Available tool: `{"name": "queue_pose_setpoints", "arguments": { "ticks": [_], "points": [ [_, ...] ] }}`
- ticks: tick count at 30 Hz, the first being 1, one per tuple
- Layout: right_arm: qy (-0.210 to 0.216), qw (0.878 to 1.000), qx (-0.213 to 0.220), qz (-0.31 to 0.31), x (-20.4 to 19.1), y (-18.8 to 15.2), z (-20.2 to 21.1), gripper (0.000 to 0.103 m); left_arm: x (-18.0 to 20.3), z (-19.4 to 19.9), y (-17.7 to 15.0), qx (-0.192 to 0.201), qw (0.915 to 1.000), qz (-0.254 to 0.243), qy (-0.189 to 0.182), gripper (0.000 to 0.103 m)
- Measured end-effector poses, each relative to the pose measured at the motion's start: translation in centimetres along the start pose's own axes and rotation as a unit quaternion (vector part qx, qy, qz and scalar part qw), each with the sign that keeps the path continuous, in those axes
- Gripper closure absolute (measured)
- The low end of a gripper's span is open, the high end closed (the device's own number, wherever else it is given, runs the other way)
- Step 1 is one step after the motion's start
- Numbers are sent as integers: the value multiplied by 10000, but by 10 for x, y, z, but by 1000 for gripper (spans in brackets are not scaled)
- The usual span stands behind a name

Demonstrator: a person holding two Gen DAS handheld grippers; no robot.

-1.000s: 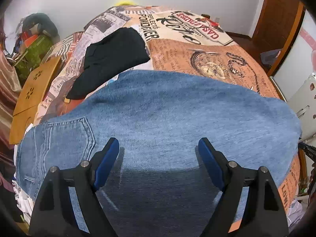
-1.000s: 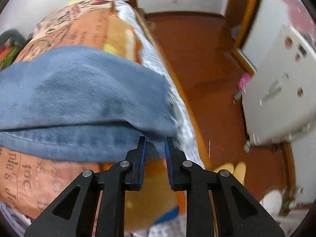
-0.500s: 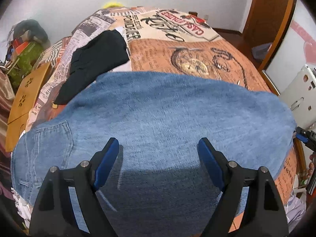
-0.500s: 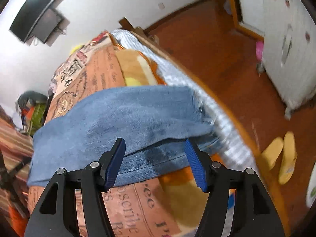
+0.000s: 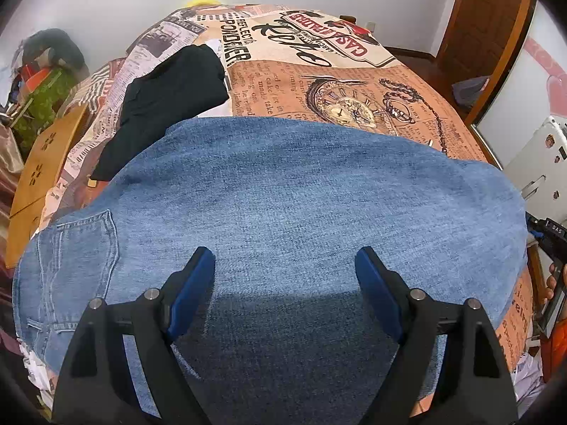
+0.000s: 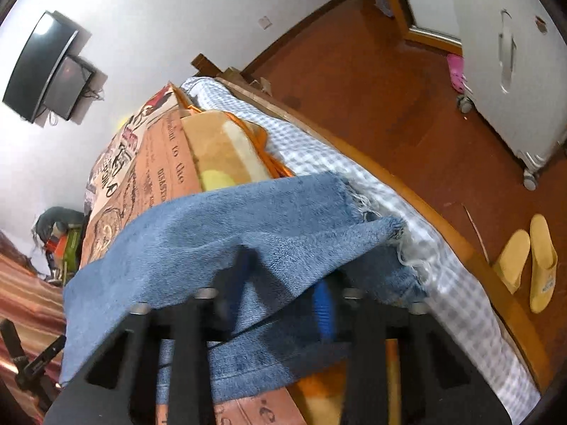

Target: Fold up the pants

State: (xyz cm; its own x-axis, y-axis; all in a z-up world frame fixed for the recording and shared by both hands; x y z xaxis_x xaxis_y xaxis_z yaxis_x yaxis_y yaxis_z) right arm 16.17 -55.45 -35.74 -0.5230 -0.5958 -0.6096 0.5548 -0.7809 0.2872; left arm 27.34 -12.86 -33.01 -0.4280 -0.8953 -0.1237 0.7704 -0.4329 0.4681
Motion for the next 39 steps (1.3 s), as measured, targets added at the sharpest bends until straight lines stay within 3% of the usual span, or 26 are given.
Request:
{"name": "queue_pose_setpoints", "arguments": {
  "ticks": [7,19,23,29,35,39],
  "points": [
    [6,9989,360,296,1,4,33,97,0,9,-1,31,9999,-48,92,20],
    [-577,9972,74,479,21,-15,11,95,-19,45,-9,330,9990,133,266,20],
    [-1058,9905,138,862,21,-13,20,80,-41,57,-19,405,9978,332,413,20],
    [-1918,9635,335,1840,0,-17,46,77,-86,75,-34,539,9937,647,737,20],
    [-1628,9545,707,2396,-64,-22,61,64,-141,81,-52,532,9881,904,1124,20],
    [-1027,9520,663,2805,-131,-42,49,59,-170,73,-65,478,9871,1016,1142,20]
  ]
}}
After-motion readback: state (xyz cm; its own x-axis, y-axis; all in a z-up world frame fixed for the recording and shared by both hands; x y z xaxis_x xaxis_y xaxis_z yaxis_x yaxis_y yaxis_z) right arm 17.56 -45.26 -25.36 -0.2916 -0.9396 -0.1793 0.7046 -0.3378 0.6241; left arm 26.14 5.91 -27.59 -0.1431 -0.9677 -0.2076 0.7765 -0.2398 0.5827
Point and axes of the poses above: each gripper's, at about its wrist camera, not at the fingertips, and z roughly against the way its jaws point, x to its right, y to its top, the point moved 6 cm from there along -z, roughly the way its jaws point, and after that the axes turned 14 degrees about -z, right-handed, at the moved point
